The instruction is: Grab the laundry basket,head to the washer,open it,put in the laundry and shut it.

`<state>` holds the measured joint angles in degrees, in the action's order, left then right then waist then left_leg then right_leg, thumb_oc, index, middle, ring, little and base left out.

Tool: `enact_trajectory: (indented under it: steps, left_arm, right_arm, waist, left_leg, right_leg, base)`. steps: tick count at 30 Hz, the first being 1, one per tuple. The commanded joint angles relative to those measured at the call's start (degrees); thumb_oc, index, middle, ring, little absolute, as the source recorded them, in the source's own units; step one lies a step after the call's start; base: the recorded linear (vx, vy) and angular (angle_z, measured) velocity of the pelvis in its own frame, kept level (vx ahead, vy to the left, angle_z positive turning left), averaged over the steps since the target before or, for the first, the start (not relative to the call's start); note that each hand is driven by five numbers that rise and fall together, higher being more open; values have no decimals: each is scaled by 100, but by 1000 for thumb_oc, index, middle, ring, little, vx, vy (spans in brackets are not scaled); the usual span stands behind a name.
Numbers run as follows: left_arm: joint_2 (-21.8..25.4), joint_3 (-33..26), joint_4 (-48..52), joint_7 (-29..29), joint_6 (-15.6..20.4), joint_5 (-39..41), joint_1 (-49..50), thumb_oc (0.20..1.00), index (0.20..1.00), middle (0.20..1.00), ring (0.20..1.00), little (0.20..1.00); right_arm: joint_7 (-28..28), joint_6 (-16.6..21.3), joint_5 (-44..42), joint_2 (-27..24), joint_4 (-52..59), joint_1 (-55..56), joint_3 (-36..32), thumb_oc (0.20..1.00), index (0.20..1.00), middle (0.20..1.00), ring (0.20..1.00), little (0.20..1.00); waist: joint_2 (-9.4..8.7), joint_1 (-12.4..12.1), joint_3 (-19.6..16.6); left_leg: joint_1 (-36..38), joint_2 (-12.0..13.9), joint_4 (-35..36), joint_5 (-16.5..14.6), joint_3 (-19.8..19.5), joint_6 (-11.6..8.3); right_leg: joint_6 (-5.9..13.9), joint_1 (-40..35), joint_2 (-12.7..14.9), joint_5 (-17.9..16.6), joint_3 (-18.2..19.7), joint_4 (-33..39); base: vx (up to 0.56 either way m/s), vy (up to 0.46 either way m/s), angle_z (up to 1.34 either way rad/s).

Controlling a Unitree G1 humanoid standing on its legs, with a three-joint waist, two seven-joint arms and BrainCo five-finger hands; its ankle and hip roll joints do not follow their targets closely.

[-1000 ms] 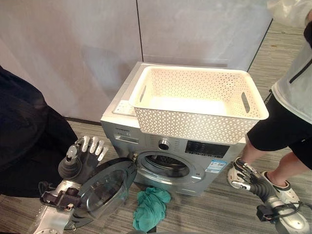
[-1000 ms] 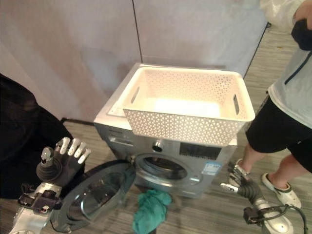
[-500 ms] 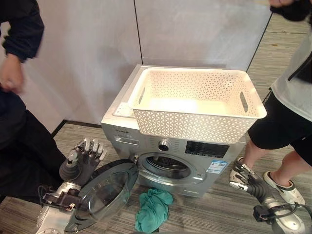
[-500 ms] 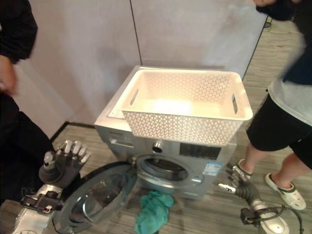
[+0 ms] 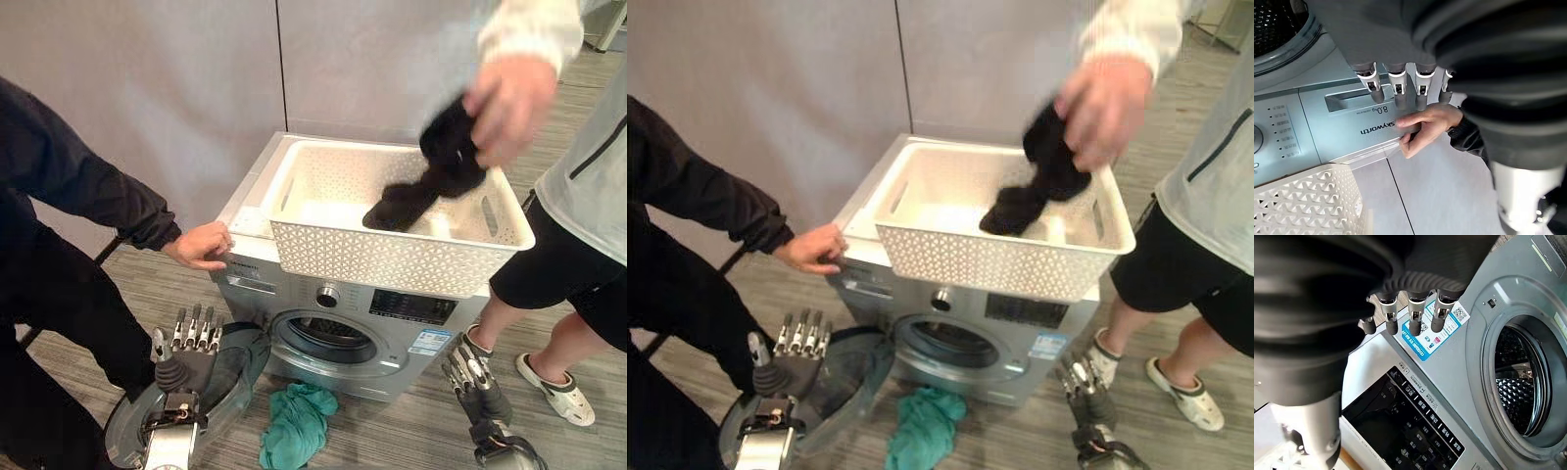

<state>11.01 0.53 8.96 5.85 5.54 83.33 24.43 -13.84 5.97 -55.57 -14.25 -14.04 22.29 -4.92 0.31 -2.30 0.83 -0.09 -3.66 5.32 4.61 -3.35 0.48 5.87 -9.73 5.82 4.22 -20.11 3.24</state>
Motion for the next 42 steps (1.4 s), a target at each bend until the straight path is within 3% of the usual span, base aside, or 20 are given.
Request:
enact_trajectory:
  steps: [1,13,42]
  left_arm:
    - [168,-322,315,102,145,-90,-144,1000,1000,1000,1000,1000]
    - [131,-523,182,181,119,-99,-83,1000,1000,1000,1000,1000]
    - [272,-491,54,233,62,-514,-162,1000,1000,1000,1000,1000]
  right_arm:
    - [2,119,-244,-271,329,-296,4,1000,1000,1000,1000,1000]
    - [-197,113,-818,-93,394,-304,-30,1000,1000,1000,1000,1000]
    - [-80,111,-679,-157,610,-326,-16,1000,1000,1000,1000,1000]
  waist:
    - [-59,-25,30]
    - [-141,-123,114]
    - [-108,-49,55]
  left_leg:
    - [257,287,-32,-385,8,-222]
    - [119,271,-32,-301,-170,-248]
    - [187,285,-32,-351,-28,-223]
  right_leg:
    - [114,361,192,-490,148,52]
    - [89,405,164,-467,-6,54]
    - [95,387,150,-525,145,111]
  base:
    - [16,-4,3]
    - [-10,-5,4]
    - [-2,-1,0]
